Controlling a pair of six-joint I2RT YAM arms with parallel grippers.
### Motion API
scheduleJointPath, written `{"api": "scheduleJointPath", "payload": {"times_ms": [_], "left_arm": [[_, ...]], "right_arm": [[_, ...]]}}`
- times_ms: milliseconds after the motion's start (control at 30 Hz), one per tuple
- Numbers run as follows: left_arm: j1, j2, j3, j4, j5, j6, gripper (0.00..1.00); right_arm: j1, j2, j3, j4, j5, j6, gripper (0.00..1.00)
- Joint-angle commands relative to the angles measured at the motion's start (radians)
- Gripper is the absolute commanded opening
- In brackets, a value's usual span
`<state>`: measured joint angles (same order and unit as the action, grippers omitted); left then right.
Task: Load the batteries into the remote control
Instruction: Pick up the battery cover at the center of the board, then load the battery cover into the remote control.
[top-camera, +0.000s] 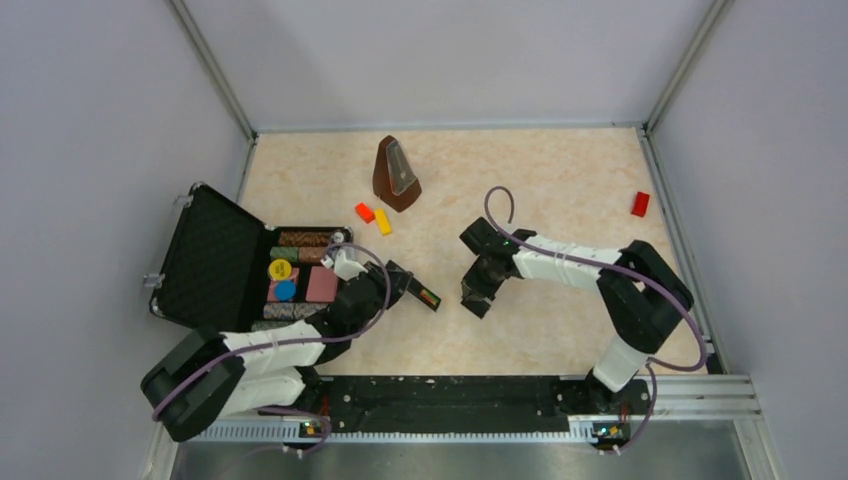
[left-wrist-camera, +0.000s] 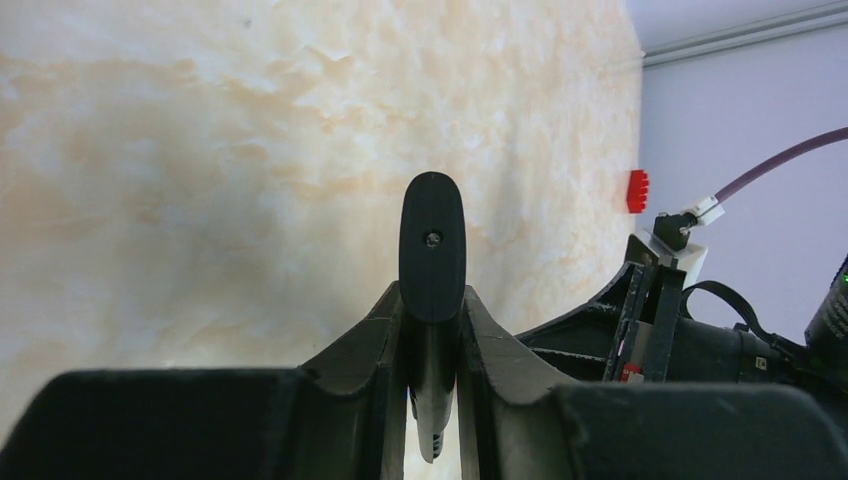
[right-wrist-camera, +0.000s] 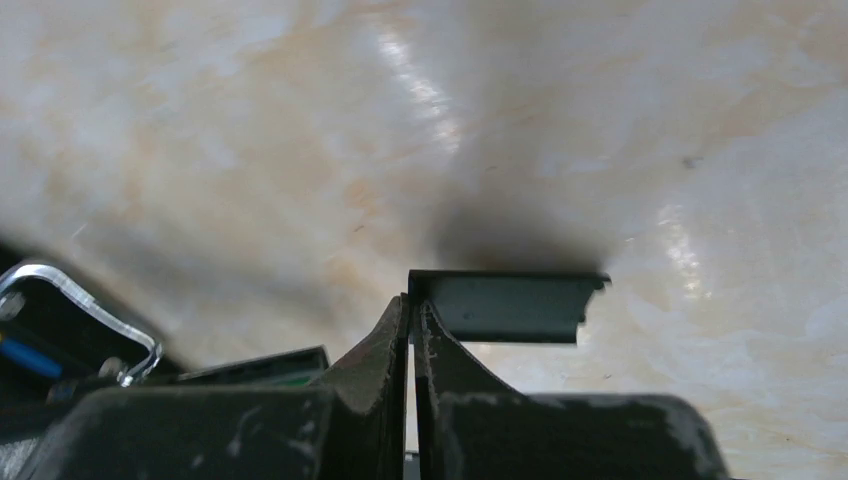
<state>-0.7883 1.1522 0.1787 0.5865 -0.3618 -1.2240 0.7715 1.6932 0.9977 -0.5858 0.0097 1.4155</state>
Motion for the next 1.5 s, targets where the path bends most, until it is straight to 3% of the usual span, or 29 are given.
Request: {"api": "scheduleJointPath", "payload": {"times_ms": [0,133,367,567,667,967,1467], "left_arm": [[-0.003,-0.113,0.102,-0.087,-0.033,0.048,0.00],[0.022,-0.200,0.191,-0.182,0.017,0.041,0.00],[0.081,-0.292,0.329,-0.316,0.114,-0.021,0.00],[0.112,-0.274,0.448,-0.325,0.233,-0.103,0.00],[0.116,-0.283,0.490,-0.357,0.257,-0.167,0.00],[0.120,-0.321,0.495,-0.323,0.290,-0.276,0.00],[0.121,-0.328,0.472,-0.253,0.269,-0.268,0.00]], "right_arm": [[-0.007,-0.203,0.041,0.173,0.018,-0.209,0.00],[-0.008,-0.407,-0.072,0.477,-0.086,-0.320,0.00],[-0.014,-0.602,-0.086,0.714,-0.234,-0.457,0.00],[-0.014,-0.610,-0.089,1.035,-0.458,-0.416,0.00],[-0.013,-0.604,-0.100,1.158,-0.490,-0.354,0.00],[-0.014,-0.571,-0.110,1.333,-0.489,-0.165,0.00],[-0.020,-0.590,-0.190,1.225,-0.373,-0.060,0.00]]}}
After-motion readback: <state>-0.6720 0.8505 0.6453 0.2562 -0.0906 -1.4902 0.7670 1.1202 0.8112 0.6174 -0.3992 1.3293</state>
